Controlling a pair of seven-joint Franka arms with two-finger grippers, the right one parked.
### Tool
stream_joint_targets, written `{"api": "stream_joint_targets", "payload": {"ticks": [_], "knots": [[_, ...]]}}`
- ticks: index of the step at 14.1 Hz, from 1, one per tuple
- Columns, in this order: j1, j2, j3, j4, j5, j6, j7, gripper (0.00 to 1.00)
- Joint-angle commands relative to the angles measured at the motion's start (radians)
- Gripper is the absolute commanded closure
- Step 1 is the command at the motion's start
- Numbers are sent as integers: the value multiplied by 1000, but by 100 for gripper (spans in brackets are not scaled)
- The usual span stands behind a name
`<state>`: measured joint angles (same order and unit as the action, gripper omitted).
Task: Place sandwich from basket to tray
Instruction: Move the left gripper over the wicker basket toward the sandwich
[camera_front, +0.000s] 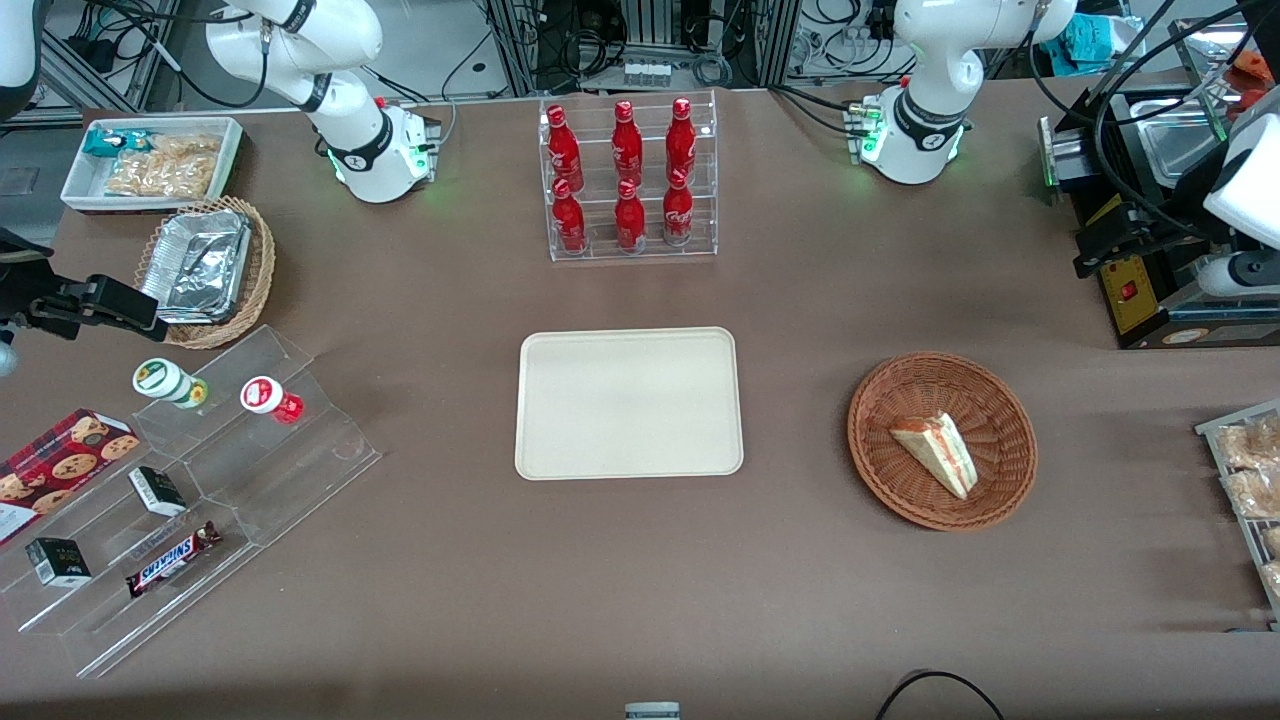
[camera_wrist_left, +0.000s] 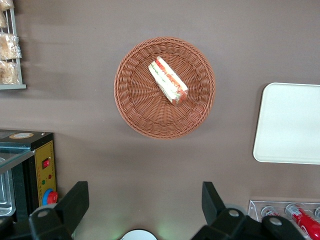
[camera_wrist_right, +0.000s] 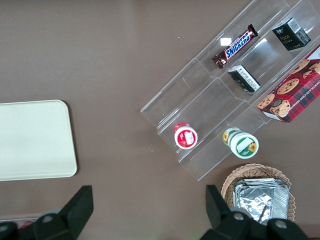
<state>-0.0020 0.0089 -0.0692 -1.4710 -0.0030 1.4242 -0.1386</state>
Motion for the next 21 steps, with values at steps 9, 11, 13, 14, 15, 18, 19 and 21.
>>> {"api": "stream_joint_targets", "payload": {"ticks": [9, 11, 13, 14, 15, 18, 19, 21], "knots": [[2, 20, 6, -35, -11, -30, -112, 0], [1, 74, 6, -69, -2, -10, -316, 0], [-3, 120, 5, -122, 3, 69, -418, 0], [-3, 131, 5, -168, 3, 123, -423, 0], [-3, 143, 5, -219, 0, 192, -427, 0], [-9, 224, 3, -293, 1, 356, -531, 0], [-15, 264, 2, -293, 1, 395, -591, 0], [-36, 324, 2, -293, 3, 467, -682, 0]]}}
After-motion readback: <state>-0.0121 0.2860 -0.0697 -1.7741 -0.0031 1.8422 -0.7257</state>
